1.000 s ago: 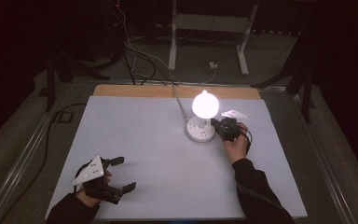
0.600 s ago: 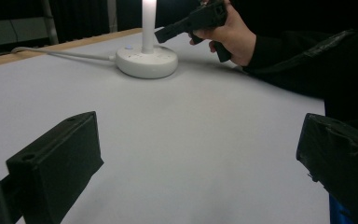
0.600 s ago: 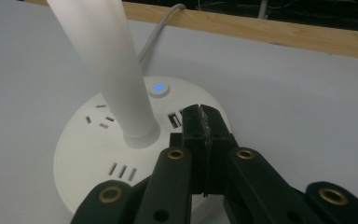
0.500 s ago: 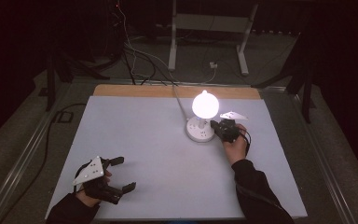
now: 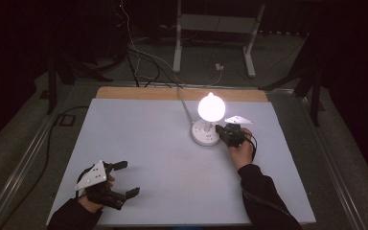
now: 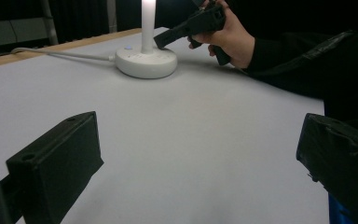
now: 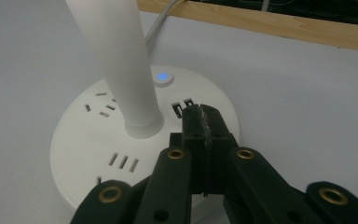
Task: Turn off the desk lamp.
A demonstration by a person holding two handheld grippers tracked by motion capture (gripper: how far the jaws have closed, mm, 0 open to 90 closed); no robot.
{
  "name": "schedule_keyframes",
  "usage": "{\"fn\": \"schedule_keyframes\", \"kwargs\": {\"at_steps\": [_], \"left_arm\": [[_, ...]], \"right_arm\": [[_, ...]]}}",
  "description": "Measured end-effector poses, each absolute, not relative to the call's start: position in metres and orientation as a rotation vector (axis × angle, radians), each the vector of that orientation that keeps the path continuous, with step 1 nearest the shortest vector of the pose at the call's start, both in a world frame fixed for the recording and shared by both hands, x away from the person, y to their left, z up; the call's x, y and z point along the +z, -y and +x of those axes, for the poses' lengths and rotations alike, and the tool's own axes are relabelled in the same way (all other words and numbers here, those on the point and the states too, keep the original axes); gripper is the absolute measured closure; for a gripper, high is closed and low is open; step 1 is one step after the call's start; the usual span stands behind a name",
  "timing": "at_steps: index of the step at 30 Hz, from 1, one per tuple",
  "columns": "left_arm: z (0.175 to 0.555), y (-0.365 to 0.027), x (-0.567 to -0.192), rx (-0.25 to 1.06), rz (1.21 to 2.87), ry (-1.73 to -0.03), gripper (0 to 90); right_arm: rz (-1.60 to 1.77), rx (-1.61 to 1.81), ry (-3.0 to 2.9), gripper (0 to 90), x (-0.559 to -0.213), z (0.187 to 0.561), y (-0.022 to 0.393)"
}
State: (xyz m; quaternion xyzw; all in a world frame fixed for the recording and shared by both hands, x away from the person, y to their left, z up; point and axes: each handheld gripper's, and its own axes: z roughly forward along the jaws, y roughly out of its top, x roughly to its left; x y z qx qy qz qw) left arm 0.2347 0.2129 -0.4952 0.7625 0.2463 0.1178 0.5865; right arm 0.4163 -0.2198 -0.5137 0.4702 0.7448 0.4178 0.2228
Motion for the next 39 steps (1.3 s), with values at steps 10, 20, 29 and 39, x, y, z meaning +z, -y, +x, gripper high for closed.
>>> {"fn": "schedule_keyframes", "kwargs": {"at_steps": [10, 20, 29, 39], "left_arm": [[0.235, -0.213, -0.495, 0.276, 1.777, -0.575, 0.5], [0.235, -0.213, -0.495, 0.279, 1.772, -0.58, 0.5], [0.238, -0.213, -0.495, 0.277, 1.77, -0.588, 0.5], [0.238, -0.212, -0.495, 0.273, 1.773, -0.585, 0.5]], "right_arm": [[1.302, 1.183, -2.037, 89.2, -0.508, 0.415, 0.221], [1.262, 1.265, -1.971, 54.7, -0.492, 0.407, 0.233], [1.267, 1.317, -2.031, 18.0, -0.481, 0.399, 0.236], [1.18, 1.424, -2.142, 0.0, -0.48, 0.382, 0.24]]}}
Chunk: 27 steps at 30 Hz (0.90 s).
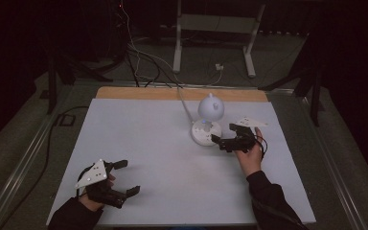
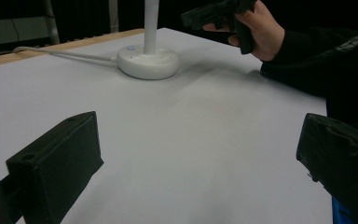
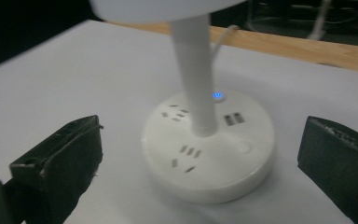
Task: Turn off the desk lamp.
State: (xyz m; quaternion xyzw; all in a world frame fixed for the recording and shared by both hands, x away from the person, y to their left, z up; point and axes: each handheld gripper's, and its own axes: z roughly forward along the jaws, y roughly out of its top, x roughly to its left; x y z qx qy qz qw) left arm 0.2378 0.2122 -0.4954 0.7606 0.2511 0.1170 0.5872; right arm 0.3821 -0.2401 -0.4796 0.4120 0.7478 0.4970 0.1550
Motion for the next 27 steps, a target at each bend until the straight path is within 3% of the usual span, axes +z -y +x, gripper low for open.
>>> {"fn": "schedule_keyframes", "kwargs": {"at_steps": [27], "left_arm": [[0.234, -0.214, -0.494, 0.273, 1.768, -0.577, 0.5]], "right_arm": [[1.089, 1.453, -2.309, 0.0, -0.497, 0.319, 0.249]]}}
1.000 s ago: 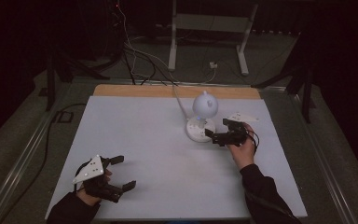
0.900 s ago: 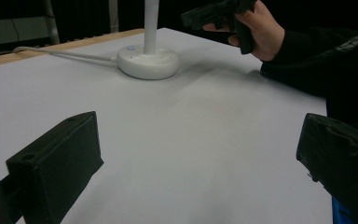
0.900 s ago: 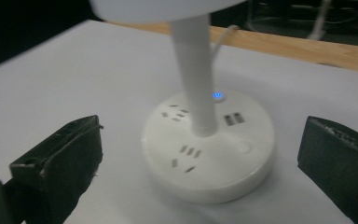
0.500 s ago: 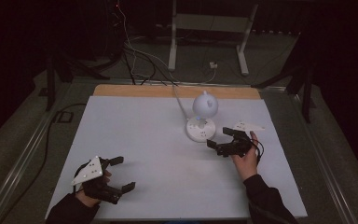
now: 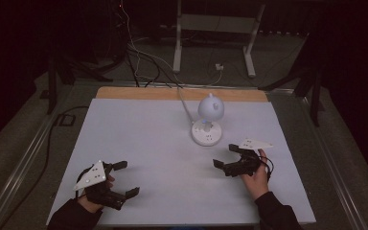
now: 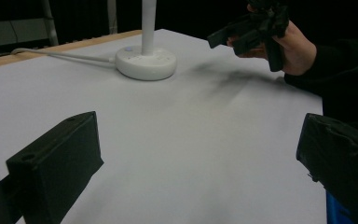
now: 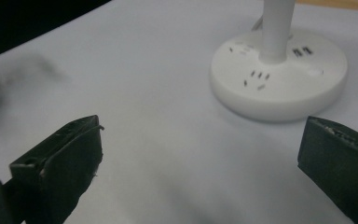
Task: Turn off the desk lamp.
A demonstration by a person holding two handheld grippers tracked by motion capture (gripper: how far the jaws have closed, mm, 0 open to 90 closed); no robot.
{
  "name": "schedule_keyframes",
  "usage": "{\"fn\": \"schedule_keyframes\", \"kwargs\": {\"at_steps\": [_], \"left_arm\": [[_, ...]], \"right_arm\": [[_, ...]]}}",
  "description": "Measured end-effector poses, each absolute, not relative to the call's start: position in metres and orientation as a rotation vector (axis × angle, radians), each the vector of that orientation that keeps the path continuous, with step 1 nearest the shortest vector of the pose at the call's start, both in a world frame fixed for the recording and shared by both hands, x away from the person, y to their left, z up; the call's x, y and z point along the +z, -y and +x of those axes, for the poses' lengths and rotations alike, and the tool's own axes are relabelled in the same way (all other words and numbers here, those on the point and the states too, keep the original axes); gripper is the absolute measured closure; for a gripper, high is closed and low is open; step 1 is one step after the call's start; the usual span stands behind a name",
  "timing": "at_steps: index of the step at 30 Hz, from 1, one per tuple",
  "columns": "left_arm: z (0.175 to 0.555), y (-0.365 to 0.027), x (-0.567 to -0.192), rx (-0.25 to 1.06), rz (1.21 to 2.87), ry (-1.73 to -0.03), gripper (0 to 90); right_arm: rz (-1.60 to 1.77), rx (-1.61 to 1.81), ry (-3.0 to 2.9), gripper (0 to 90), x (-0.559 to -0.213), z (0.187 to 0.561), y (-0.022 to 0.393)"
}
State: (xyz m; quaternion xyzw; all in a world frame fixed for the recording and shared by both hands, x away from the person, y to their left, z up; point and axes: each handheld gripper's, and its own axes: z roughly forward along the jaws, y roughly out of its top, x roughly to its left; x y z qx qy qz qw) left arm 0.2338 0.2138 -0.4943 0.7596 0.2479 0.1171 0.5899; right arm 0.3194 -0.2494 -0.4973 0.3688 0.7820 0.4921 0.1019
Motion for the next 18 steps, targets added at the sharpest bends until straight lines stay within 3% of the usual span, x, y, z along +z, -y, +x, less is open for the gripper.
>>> {"fn": "schedule_keyframes", "kwargs": {"at_steps": [10, 18], "left_arm": [[0.233, -0.214, -0.494, 0.276, 1.771, -0.576, 0.5], [0.234, -0.214, -0.494, 0.274, 1.77, -0.575, 0.5]], "right_arm": [[1.03, 1.436, -2.366, 0.0, -0.505, 0.291, 0.256], [1.001, 1.41, -2.394, 0.0, -0.508, 0.289, 0.255]]}}
